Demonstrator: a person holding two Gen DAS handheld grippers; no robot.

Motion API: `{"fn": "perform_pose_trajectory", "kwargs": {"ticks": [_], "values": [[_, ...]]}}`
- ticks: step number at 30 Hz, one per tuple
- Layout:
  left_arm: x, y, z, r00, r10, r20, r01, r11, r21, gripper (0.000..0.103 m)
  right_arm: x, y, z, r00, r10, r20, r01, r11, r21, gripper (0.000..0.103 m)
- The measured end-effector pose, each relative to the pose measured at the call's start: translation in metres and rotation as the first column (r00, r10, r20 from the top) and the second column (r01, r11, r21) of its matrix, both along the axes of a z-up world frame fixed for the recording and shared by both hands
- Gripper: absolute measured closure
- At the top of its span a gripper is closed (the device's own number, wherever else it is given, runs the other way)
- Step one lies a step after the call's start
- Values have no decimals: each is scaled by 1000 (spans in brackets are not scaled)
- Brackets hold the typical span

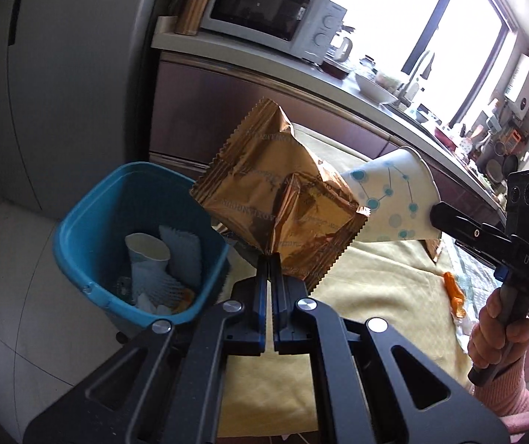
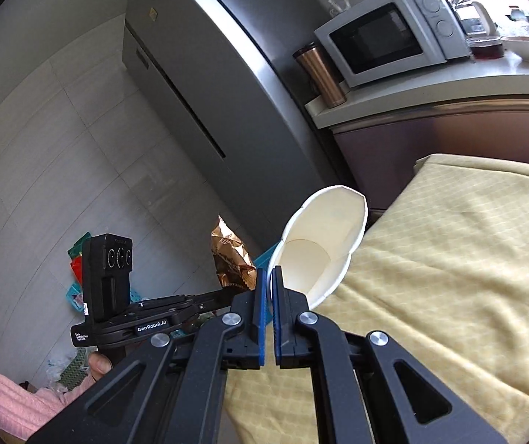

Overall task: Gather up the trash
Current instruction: 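Carry the paper cup and copper wrapper over to the teal trash bin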

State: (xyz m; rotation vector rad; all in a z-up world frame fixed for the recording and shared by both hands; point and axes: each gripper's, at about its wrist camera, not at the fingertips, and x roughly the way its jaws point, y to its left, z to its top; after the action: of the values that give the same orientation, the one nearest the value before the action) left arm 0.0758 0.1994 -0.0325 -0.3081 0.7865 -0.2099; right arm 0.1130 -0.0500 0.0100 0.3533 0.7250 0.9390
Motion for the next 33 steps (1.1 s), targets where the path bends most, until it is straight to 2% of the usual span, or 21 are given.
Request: {"fn": "perform_pose_trajectory", "kwargs": {"ticks": [12,22,33], "values": [[1,49,-21,992,110,-61,-109,994,23,101,19,69,-13,995,82,-56,-84,996,-38,101],[12,70,-49,980,156,-122,-152,988,40,101,30,119,-33,987,123,-100,-138,979,-152,101],[28,82,-82,961,193,-198,-187,981,50,100,41,155,-55,977,148,-152,-183,949,-257,101]]}}
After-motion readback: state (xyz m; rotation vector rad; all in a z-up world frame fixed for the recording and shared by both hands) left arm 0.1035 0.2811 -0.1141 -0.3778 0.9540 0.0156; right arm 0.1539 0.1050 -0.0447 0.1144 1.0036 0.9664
